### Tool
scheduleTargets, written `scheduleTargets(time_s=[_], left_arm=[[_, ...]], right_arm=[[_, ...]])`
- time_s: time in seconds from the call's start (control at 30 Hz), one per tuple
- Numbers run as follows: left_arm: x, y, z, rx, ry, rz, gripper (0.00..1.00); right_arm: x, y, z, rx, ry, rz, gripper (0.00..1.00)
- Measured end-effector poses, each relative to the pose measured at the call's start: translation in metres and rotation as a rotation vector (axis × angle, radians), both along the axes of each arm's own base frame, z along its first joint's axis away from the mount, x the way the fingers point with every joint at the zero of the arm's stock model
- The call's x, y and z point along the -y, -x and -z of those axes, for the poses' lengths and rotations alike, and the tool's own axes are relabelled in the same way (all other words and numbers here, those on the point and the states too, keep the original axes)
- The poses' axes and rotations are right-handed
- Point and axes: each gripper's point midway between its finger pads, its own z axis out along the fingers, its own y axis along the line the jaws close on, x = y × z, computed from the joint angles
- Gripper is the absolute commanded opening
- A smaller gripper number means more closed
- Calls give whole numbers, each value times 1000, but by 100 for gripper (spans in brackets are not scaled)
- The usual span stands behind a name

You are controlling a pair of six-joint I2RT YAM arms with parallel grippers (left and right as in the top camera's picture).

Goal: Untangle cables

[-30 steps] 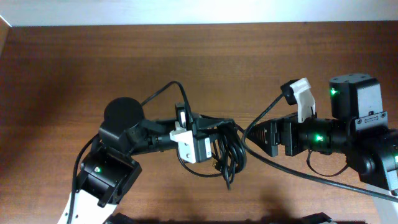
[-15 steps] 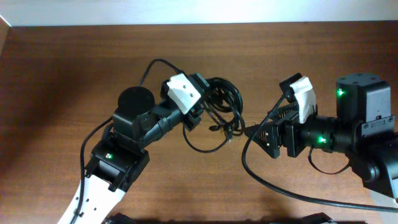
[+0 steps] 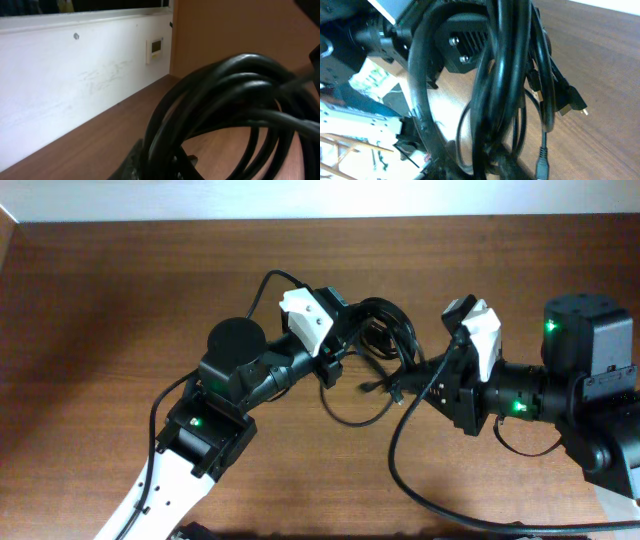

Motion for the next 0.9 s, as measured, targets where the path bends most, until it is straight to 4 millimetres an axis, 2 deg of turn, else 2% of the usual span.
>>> scheduleTargets(time_s=[0.07, 0.1, 0.13, 0.17, 0.4, 0.47, 0.67, 0.83, 0.9], left_arm=[[0, 0, 0, 0, 1, 0, 0], [0, 0, 0, 1, 1, 0, 16], [0, 0, 0, 1, 1, 0, 79], [0, 0, 0, -5, 5, -1, 99], [-1, 3, 21, -33, -84, 9, 99], [-2, 4, 21, -20, -95, 11, 99], [-7, 12, 28, 72, -213, 36, 99], [-10, 17, 45, 34, -267, 53, 99], [-6, 27, 53, 15, -286, 116, 99]], right_arm=[[0, 0, 1, -2, 2, 0, 4], [0, 0, 1, -2, 2, 0, 4], [0, 0, 1, -1, 5, 3, 4], [3, -2, 4, -2, 21, 16, 4], [26, -14, 28, -30, 168, 154, 4], [31, -15, 33, -26, 205, 165, 4], [41, 6, 54, 38, 363, 15, 4], [44, 15, 61, 160, 456, -141, 4], [46, 19, 64, 193, 487, -195, 4]])
